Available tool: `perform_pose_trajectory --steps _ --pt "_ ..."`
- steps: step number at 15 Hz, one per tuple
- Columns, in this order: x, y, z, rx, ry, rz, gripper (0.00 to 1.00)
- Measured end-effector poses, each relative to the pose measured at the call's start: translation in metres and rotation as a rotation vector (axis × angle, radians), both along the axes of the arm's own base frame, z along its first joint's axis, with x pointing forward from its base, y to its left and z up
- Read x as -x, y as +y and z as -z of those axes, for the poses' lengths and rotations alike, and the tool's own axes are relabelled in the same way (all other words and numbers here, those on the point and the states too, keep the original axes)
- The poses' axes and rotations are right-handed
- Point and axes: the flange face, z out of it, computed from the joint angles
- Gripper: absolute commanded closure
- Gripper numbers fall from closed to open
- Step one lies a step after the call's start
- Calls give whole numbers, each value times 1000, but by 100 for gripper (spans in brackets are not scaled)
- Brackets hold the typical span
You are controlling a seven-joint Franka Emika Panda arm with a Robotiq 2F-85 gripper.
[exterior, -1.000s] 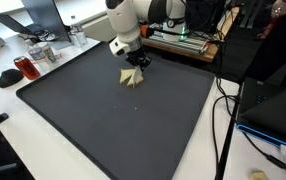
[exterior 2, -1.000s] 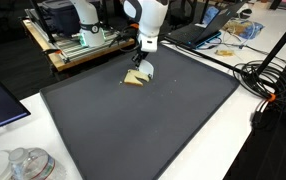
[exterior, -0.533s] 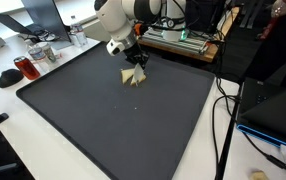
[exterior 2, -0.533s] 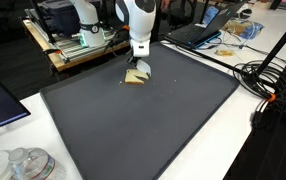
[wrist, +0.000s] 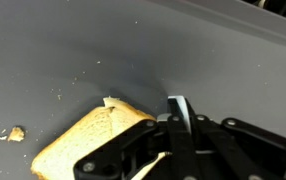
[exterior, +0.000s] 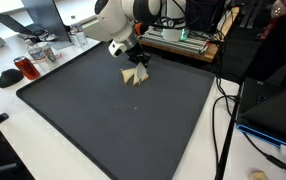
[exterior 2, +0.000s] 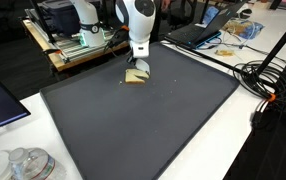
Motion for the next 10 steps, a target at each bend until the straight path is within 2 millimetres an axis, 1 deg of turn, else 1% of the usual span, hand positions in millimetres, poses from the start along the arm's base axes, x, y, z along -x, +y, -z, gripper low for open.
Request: perform_pose_trajectory --steps 6,10 --pt "1 1 1 -16 1 -12 99" --pt "0 5 0 -17 0 -20 99"
